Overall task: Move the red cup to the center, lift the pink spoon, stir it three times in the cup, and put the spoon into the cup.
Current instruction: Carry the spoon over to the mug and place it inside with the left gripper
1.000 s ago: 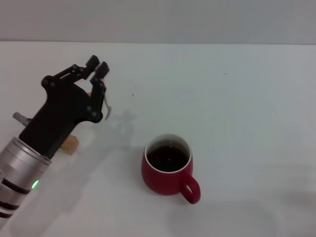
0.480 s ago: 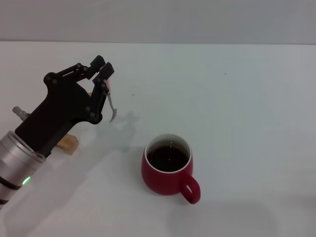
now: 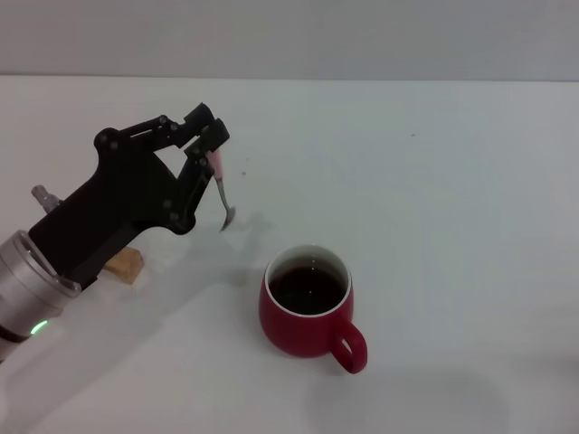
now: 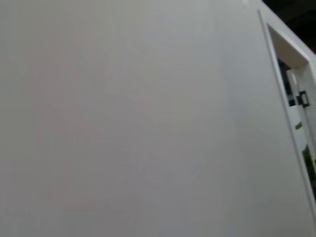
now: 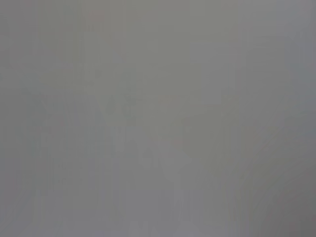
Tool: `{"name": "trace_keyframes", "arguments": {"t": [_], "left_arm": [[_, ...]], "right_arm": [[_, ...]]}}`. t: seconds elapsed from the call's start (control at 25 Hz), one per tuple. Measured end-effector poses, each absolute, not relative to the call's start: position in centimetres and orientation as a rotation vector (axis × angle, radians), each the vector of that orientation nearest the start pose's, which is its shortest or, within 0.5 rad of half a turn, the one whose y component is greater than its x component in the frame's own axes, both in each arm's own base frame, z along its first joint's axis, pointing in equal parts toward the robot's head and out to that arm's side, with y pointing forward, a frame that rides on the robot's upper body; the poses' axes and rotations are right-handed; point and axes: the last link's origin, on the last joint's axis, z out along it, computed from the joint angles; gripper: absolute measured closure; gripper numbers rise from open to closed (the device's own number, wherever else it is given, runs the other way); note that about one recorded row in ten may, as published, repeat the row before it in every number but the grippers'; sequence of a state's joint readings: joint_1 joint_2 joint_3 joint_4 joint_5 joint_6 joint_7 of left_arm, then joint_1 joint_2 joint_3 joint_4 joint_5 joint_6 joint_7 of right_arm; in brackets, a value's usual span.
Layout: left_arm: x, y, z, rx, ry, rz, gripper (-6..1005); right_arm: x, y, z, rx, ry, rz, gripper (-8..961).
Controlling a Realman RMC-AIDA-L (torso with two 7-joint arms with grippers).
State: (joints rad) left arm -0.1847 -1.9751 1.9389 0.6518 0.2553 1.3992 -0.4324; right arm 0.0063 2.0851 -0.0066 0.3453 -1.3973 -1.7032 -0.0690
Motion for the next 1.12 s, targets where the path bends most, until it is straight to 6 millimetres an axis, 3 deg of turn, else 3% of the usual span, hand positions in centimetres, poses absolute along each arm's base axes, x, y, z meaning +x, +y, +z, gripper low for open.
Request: {"name": "trace_keyframes", "arguments": {"t": [1.12], "left_arm": [[-22.0, 25.9, -1.5, -2.201, -0.013, -1.320, 870]], "right_arm": [[36.4, 14.4, -1.6, -1.280, 0.549, 0.619, 539]]}}
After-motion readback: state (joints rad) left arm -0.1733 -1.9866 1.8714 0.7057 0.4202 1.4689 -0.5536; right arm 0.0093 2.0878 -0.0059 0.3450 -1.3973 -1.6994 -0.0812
